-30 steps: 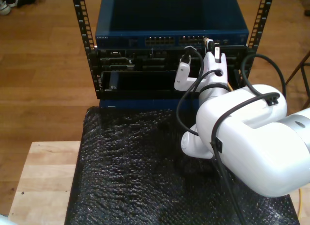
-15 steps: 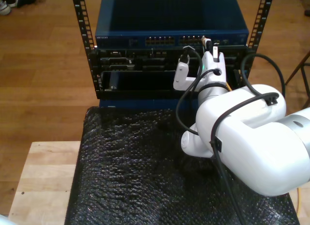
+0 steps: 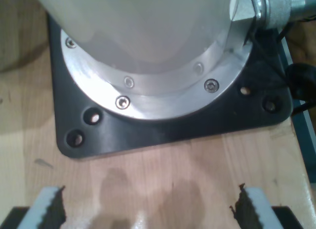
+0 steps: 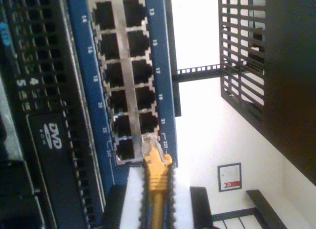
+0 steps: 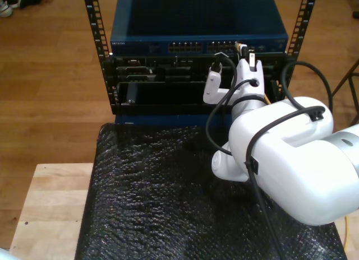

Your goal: Grab the cable and plug it in

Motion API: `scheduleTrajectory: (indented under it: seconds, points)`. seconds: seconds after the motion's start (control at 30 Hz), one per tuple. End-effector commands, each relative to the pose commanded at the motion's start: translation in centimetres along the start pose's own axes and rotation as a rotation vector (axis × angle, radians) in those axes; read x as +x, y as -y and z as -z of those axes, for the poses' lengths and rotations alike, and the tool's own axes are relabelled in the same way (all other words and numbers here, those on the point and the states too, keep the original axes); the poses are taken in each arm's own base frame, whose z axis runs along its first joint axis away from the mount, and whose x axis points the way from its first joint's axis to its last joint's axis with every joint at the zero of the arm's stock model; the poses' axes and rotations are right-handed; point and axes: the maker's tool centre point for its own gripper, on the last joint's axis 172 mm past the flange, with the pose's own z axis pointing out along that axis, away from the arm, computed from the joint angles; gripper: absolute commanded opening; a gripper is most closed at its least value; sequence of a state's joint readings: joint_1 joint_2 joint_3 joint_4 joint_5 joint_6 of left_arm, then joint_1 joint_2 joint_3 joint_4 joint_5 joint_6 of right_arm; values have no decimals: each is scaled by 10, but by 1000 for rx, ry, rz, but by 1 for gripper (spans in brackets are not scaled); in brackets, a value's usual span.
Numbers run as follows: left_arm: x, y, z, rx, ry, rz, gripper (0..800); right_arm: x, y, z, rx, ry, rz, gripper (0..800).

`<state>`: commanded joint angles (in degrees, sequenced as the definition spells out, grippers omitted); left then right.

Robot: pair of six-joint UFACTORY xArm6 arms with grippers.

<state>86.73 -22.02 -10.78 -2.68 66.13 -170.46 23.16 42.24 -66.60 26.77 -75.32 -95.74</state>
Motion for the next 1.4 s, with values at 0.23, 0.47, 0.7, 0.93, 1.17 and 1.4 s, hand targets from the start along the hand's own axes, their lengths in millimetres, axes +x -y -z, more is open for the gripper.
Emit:
scheduleTrajectory:
  seconds: [0.23, 0.47, 0.7, 0.93, 1.17, 1.4]
  points:
    - [0, 0, 0, 0, 0, 0, 800, -2, 1, 0, 1, 3, 0, 0]
    - [0, 0, 0, 0, 0, 0, 800, 0, -1, -1, -3, 1, -2, 0]
    - [0, 0, 0, 0, 0, 0, 800, 0, -1, -1, -3, 1, -2, 0]
    - [0, 0, 0, 0, 0, 0, 800, 0, -3, -2, -7, 1, -4, 0]
    - [0, 0, 0, 0, -2, 0, 800, 3, -7, -3, -15, -2, -8, 0]
    - [0, 0, 0, 0, 0, 0, 800, 3, -2, -4, -10, -1, -7, 0]
